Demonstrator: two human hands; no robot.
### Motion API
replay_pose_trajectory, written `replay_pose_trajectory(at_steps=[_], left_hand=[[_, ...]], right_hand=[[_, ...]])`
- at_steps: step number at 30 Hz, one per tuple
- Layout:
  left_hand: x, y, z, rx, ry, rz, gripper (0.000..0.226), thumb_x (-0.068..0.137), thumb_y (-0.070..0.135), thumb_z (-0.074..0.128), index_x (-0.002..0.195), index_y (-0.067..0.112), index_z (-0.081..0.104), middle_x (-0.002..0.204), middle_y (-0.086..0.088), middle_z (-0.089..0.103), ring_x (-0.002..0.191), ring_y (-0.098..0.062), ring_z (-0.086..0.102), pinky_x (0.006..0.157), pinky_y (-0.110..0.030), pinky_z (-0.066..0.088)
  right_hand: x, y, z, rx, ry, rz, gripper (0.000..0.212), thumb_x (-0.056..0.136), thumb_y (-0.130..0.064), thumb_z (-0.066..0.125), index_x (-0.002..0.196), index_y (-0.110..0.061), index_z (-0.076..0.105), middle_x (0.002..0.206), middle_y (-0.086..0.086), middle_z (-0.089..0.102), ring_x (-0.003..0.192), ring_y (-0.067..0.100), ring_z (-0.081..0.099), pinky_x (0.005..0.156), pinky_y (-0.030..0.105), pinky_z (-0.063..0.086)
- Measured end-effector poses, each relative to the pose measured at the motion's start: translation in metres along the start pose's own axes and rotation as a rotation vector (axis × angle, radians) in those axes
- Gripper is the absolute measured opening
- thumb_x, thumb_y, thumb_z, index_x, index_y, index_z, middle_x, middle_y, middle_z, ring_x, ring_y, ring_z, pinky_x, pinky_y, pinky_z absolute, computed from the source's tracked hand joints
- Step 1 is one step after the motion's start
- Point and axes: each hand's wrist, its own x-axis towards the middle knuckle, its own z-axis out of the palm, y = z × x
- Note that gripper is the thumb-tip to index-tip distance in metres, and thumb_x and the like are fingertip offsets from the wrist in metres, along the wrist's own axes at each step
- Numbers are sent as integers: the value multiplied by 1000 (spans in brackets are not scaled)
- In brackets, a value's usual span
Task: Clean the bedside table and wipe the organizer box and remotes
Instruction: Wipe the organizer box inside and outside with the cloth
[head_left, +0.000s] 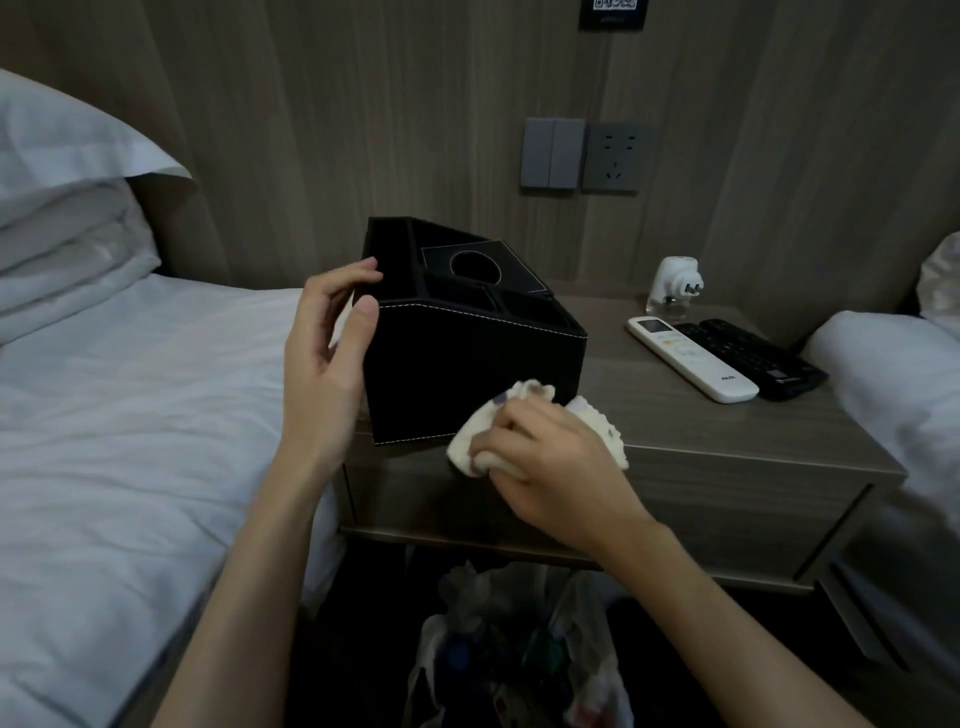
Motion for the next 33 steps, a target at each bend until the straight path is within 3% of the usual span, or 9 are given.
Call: replay_pose_trajectory(at_steps=[3,6,8,12,16,24,29,31,33], left_hand=[[-2,6,4,220,30,142,25,99,12,44,117,18,59,125,3,59,130,-16,47,110,-44,36],[-4,12,8,416,3,262,30,98,10,46,124,17,60,130,3,56,139,-17,35,115,-36,27],[-7,15,15,490,-28,313,34,97,11,47,128,19,58,133,2,54,142,-19,29,117,-42,21],[-14,13,29,627,-38,351,37,95,15,49,131,23,58,134,5,54,143,-20,25,119,-52,3],[-16,11,32,694,-3,383,37,94,16,51,130,20,59,132,1,55,142,-24,27,119,-49,-1],[-23,15,36,735,-58,389,47,92,16,50,139,17,50,139,-3,50,145,-24,23,120,-43,-4],[-24,14,33,750,-81,391,50,91,16,53,141,15,47,145,-5,45,147,-26,20,120,-45,-3],[-25,14,34,760,-82,394,51,90,16,55,140,15,48,146,-6,44,147,-27,19,120,-45,-3],[-26,13,35,768,-84,396,52,89,17,57,140,16,49,147,-6,42,147,-28,19,120,-46,-2]], right_hand=[[12,-3,-23,-64,190,5,15,80,-6,59,87,-9,72,84,9,59,76,28,55,68,37,44],[22,7,-37,-59,338,138,25,79,-7,57,100,-9,70,95,10,57,90,26,52,79,33,42],[22,17,-37,-7,333,254,30,81,-9,54,108,-13,65,106,8,50,100,24,49,85,30,41],[17,24,-24,27,258,307,38,78,-2,59,109,-23,56,112,3,40,104,19,42,91,7,29],[6,24,-21,-30,198,239,30,77,-5,62,104,-20,60,103,2,45,94,17,44,74,25,36],[-17,24,-25,-303,-115,85,20,80,-15,51,91,-19,66,88,0,56,76,22,49,70,29,23],[-14,26,-58,-267,162,157,16,76,-14,53,80,-15,68,80,3,58,78,26,55,74,30,29],[-11,35,-71,-278,283,250,18,77,-13,53,83,-14,69,84,3,58,83,24,53,75,29,27],[-11,48,-75,-276,284,356,22,80,-16,51,95,-16,68,93,3,56,91,21,50,78,28,26]])
